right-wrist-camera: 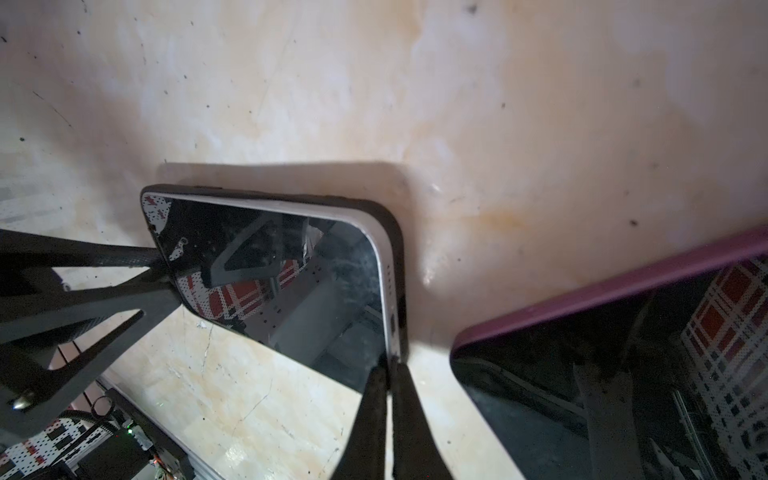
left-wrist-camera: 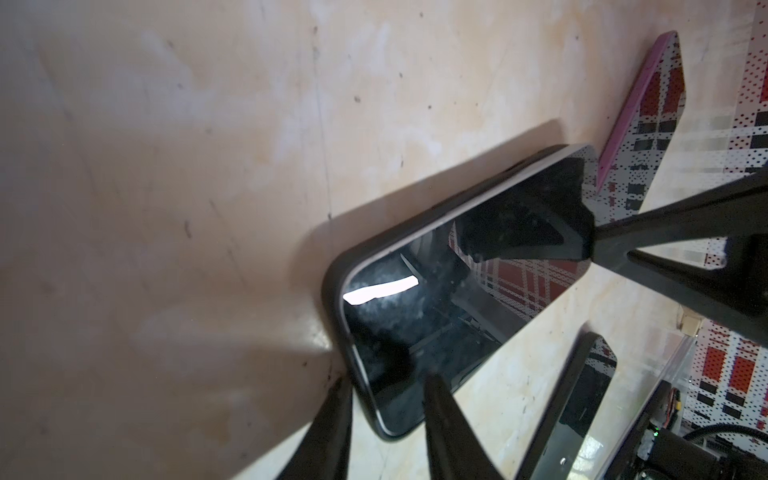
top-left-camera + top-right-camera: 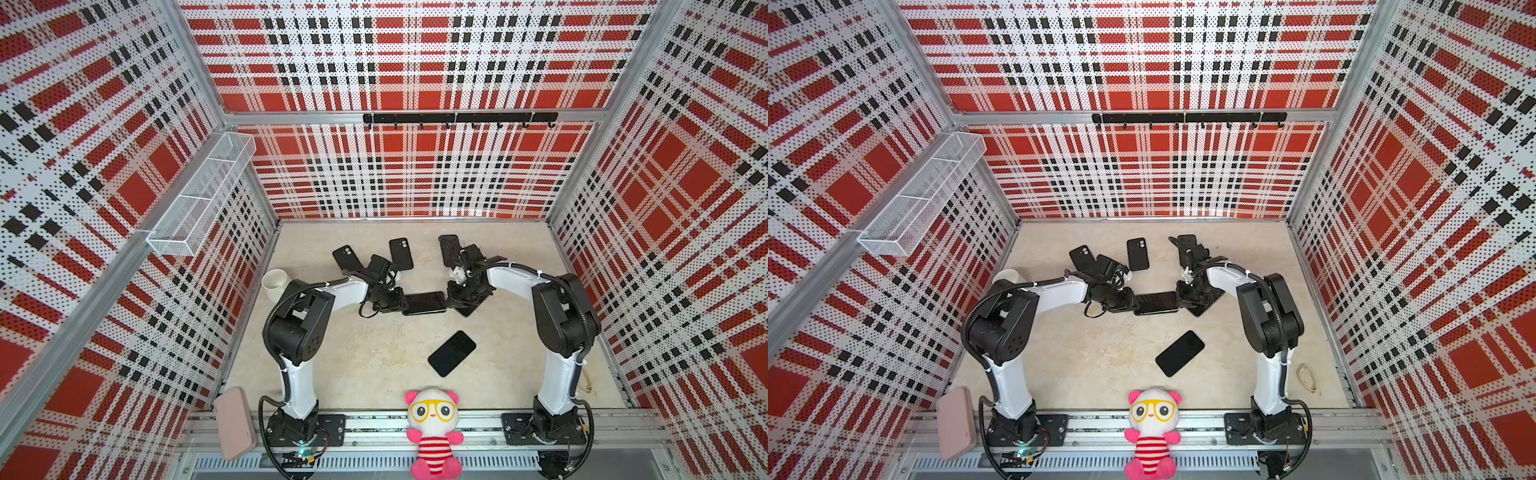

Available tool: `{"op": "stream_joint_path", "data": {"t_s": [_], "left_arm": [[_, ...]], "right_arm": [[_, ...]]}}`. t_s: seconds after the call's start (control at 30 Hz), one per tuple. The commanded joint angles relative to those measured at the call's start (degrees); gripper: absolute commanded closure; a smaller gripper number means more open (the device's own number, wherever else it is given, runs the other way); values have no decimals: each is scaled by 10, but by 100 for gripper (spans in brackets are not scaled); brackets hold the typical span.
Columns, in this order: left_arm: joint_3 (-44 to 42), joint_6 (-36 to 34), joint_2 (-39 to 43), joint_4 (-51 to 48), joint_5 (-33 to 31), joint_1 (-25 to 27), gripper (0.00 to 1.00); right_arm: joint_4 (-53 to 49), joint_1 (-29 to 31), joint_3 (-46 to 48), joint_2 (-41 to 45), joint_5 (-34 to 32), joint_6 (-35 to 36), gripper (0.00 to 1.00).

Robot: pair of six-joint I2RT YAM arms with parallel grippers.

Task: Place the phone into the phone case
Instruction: 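Press the phone into the case with the right gripper while left holds it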

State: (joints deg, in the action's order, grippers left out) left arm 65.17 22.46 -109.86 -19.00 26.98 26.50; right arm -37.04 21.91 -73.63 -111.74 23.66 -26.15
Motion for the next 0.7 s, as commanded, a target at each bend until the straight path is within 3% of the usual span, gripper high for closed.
{"op": "stream_joint_path", "data": {"t_s": [0.0, 0.43, 0.67], "left_arm": [[3, -9, 2, 7, 25, 4, 67], [1, -7, -4, 10, 30, 3, 68], [1, -7, -7, 10, 32, 1, 68]], "right_arm": [[3, 34, 46, -39, 17, -13, 92], [-20, 94, 101, -123, -88, -39, 95], [10, 122, 120, -180, -91, -51, 95]]}}
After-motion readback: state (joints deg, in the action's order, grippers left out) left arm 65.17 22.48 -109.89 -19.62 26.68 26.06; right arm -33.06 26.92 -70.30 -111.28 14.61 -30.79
